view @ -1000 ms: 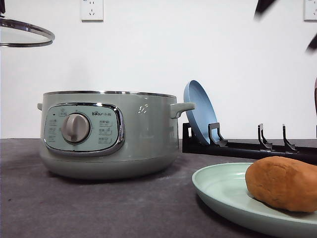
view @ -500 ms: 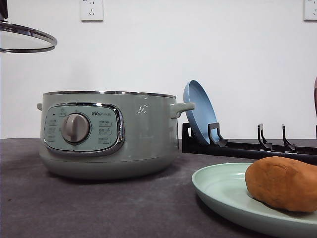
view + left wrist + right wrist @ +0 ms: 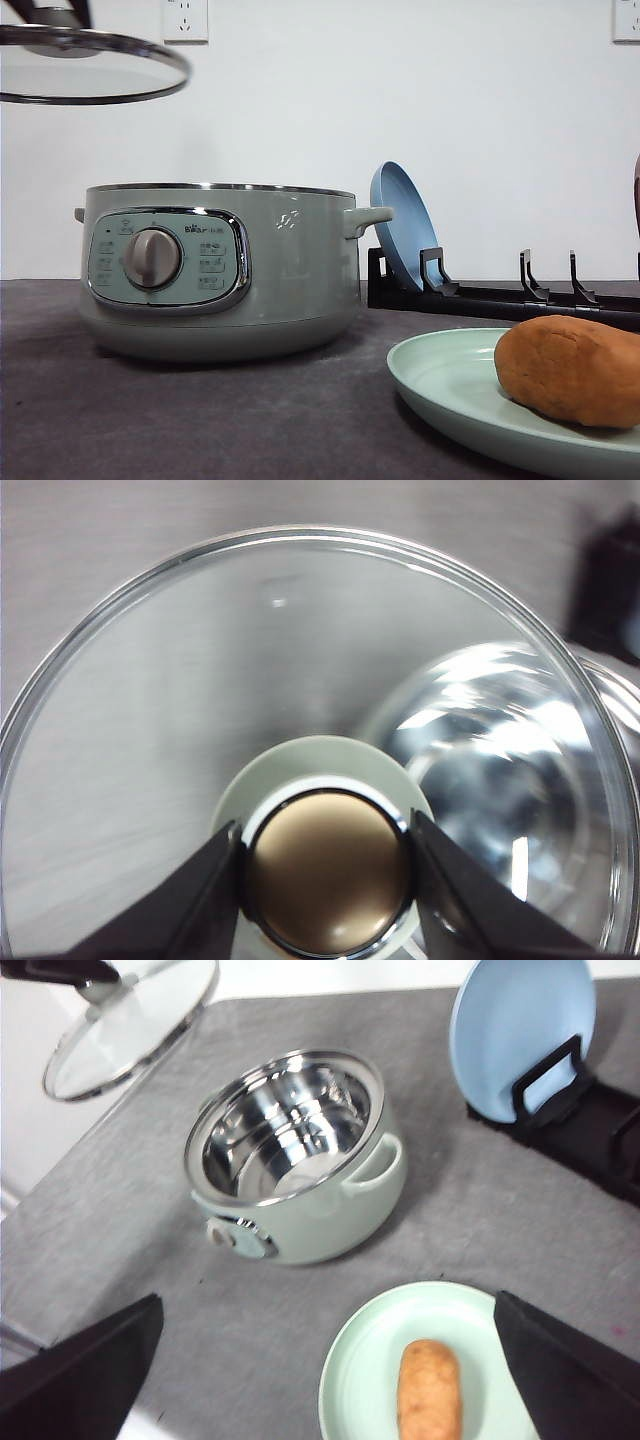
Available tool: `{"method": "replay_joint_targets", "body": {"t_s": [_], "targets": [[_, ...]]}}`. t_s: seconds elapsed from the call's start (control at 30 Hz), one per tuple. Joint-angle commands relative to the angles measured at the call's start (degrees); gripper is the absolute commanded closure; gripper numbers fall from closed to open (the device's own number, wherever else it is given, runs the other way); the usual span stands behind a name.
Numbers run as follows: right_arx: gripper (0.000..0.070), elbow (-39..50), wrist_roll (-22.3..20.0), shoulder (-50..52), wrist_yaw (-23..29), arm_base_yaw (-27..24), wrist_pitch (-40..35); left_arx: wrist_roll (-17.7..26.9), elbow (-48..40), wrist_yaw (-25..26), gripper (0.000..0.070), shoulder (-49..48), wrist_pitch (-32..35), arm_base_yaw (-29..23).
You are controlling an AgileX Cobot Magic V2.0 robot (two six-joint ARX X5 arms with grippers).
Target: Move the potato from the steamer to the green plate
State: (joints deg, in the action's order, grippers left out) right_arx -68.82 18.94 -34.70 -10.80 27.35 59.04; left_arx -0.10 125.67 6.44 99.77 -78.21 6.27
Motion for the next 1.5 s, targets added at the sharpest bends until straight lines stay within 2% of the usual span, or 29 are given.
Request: {"method": "replay_joint_targets", "body": {"t_s": [0.0, 0.33, 0.57, 0.83, 1.0, 1.47], "targets": [[0.0, -0.94, 0.63, -0.37, 0.54, 0.31, -0.96, -0.32, 1.77, 0.66, 0.07, -0.46, 1.64, 1.82], [0.0, -0.94, 0.63, -0.37, 0.54, 0.31, -3.43, 0.91, 1.77, 0.66, 0.07, -0.46, 2.3, 13.72], [0.0, -0.94, 0.63, -0.37, 0.51, 0.31, -3.51, 0.95, 1.77, 0.61, 0.07, -0.4, 2.92, 19.24], [0.0, -0.94, 0.63, -0.37, 0.38, 0.33, -3.51, 0.95, 1.75, 0.38, 0.07, 1.04, 3.25, 22.34], [0.0, -0.94, 0.61, -0.37, 0.37, 0.33, -3.49, 1.57, 1.75, -2.6, 0.07, 3.59, 3.95, 23.81], [0.0, -0.94, 0.29, -0.37, 0.37, 0.33, -3.41, 3.05, 1.76, -5.34, 0.07, 9.69, 4.59, 23.68]]}}
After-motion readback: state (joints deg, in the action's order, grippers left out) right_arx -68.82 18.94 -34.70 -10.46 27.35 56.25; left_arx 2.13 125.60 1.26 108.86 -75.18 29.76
